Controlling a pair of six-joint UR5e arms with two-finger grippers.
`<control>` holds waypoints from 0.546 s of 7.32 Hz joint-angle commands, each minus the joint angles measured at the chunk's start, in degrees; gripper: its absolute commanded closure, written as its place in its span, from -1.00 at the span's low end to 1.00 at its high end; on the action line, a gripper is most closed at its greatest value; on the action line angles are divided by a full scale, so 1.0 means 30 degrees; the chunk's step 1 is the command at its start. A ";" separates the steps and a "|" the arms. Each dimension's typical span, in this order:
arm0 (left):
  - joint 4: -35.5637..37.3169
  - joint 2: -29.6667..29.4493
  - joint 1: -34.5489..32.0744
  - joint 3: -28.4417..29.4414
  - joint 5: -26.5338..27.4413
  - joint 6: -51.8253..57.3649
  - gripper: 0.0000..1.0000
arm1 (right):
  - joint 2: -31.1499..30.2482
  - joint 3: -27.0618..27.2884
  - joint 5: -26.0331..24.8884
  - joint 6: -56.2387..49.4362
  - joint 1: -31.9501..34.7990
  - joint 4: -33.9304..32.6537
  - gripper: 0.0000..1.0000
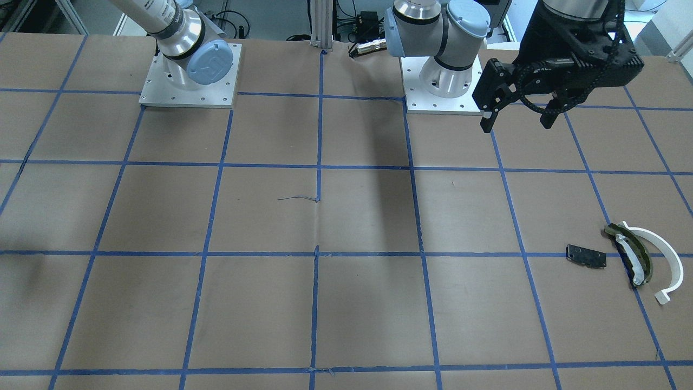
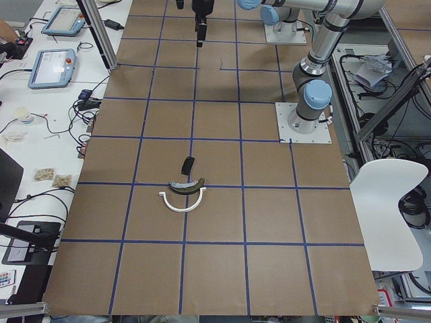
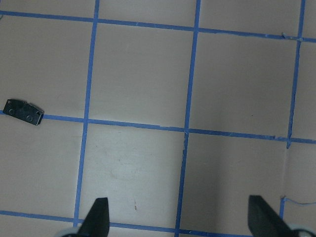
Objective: Place bearing gear from tray to pile
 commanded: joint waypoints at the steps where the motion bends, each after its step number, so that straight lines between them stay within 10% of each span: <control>1: 0.0000 -0.0029 -0.0001 0.0000 -0.0001 0.0000 -1.00 | -0.3483 0.0148 -0.0001 0.6268 0.4040 0.3821 0.75; 4: 0.0000 0.0000 -0.0001 0.0000 -0.0001 -0.0029 -1.00 | -0.4808 0.0353 0.0085 1.7622 1.1535 0.5673 0.74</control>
